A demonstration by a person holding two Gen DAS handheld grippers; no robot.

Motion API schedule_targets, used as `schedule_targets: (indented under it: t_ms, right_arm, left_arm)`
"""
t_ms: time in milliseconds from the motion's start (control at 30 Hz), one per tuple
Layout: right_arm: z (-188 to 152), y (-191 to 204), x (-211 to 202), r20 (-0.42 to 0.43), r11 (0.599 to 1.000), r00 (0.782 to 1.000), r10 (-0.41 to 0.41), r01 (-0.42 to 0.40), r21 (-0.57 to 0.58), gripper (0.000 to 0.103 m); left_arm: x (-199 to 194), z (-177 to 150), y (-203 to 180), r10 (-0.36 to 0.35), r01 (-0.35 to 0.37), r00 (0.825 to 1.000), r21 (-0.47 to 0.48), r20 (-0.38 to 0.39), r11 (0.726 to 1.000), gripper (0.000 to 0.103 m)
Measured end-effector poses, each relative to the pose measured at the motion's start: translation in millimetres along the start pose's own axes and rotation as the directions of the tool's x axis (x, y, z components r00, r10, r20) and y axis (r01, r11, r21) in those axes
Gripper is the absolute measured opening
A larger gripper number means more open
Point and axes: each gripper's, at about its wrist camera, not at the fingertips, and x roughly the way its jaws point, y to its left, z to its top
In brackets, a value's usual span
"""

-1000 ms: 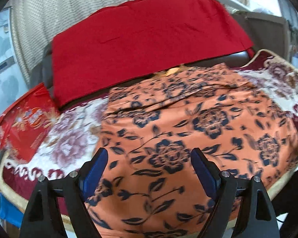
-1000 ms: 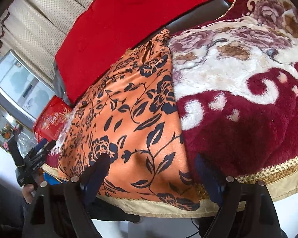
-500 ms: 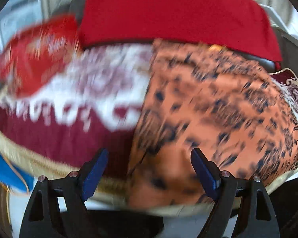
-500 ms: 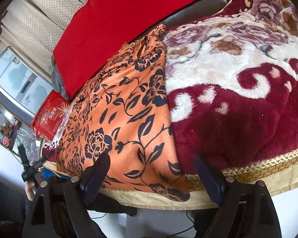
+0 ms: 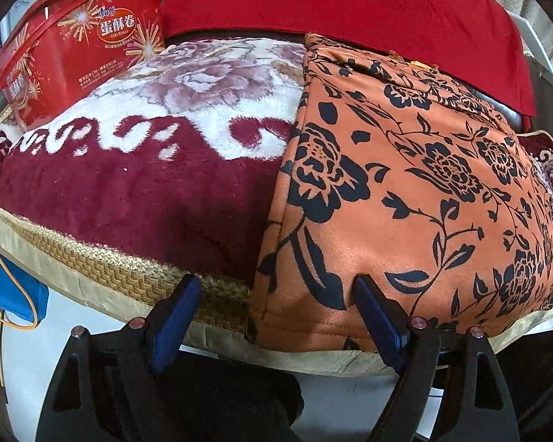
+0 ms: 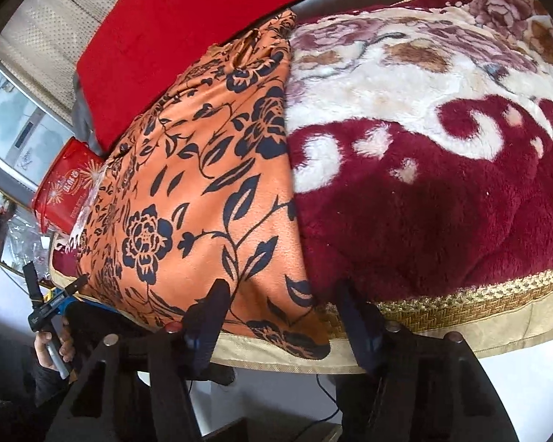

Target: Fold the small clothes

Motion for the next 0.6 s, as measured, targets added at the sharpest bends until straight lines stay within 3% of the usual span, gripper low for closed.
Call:
schedule_targets:
  t_ms: [133, 233, 300, 333, 367, 400, 433, 600]
  right_arm:
    - [-7, 5, 1, -0.028, 1.0, 1.0, 0.009, -0.009, -0.016, 0.061]
    - [-5, -1, 6, -0.045, 1.0, 0.999, 0.008, -0.007, 0.01, 0.061]
    - [-4, 1, 7, -0.055, 1.0, 0.998, 0.007, -0.007, -0.002, 0.052]
    - [-4, 1, 9, -0.066, 1.0, 0.998, 0.0, 0.0, -0.001, 0.034]
    - [-4, 1, 9, -0.073, 1.0, 0.997, -0.014, 0.014, -0.001, 0.023]
    - [-4, 1, 9, -0.073, 1.0, 0.997, -0.011, 0.01, -0.003, 0.02]
    - [-5, 3, 7, -0.07, 1.0, 0.998, -0.004, 0.003, -0.009, 0.013]
    - [-7, 5, -7, -0.036, 0.998, 0.997, 0.061, -0.061, 0.005, 0.012]
  left_arm:
    - [-3, -7, 4, -0.025, 0.025, 1.0, -0.008, -0.011, 1.0, 0.083]
    - [2, -7, 8, -0.078, 0.076, 0.996, -0.032, -0.043, 0.997, 0.068]
    - [1, -6, 7, -0.07, 0.069, 0.997, -0.028, -0.043, 0.997, 0.062]
    - [1, -5, 6, -0.069, 0.068, 0.997, -0.026, -0.046, 0.997, 0.056]
    - [1, -6, 7, -0.068, 0.067, 0.996, -0.028, -0.054, 0.997, 0.042]
    - [1, -6, 6, -0.076, 0.074, 0.995, -0.022, -0.061, 0.997, 0.024]
    - [0, -6, 6, -0.088, 0.088, 0.994, -0.015, -0.064, 0.996, 0.013]
    - [-23, 3, 5, -0.113, 0.113, 0.994, -0.002, -0.01, 0.994, 0.009]
